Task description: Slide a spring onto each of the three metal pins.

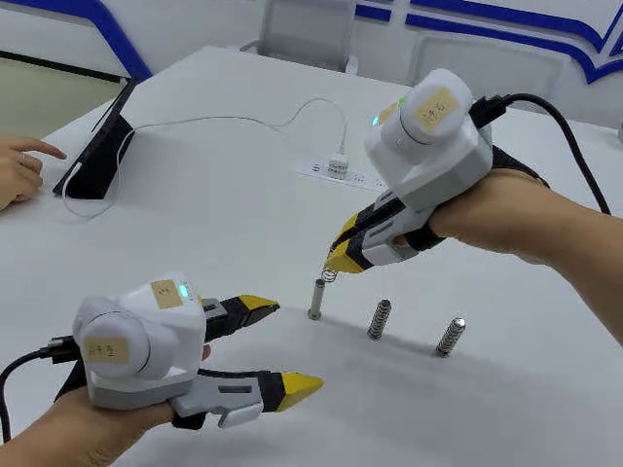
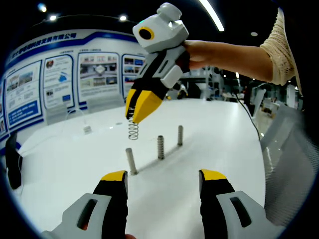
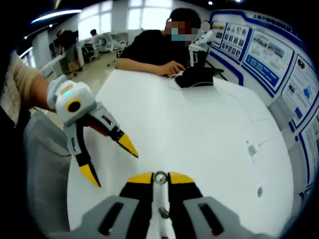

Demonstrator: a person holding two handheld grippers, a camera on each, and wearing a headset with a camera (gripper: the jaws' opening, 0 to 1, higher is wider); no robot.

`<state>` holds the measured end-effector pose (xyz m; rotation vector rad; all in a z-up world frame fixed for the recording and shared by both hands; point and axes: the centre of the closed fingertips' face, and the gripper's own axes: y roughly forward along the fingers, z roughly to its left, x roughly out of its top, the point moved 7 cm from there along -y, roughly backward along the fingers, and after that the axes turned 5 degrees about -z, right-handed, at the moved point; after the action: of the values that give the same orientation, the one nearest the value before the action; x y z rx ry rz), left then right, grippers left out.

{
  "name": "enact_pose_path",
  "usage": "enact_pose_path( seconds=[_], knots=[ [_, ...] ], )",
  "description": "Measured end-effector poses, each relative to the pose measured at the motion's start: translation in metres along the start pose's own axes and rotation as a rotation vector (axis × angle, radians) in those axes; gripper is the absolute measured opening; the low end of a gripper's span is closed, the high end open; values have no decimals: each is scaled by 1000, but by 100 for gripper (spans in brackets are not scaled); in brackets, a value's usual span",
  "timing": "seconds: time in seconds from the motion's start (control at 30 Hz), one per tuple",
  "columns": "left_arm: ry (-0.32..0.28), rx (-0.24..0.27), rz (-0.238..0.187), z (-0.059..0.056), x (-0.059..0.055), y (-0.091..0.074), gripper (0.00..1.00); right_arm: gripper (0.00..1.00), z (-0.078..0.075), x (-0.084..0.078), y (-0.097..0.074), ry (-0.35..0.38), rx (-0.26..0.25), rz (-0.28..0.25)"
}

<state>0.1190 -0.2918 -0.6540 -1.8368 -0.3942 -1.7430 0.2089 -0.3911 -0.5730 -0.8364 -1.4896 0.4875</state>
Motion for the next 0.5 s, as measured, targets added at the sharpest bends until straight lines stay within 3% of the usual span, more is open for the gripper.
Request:
enact_pose_path(
  seconds=[0.5],
  knots=[
    [-6,4,7,2,-3,-1,59,12,-9,-8,20,34,6,32]
  ],
)
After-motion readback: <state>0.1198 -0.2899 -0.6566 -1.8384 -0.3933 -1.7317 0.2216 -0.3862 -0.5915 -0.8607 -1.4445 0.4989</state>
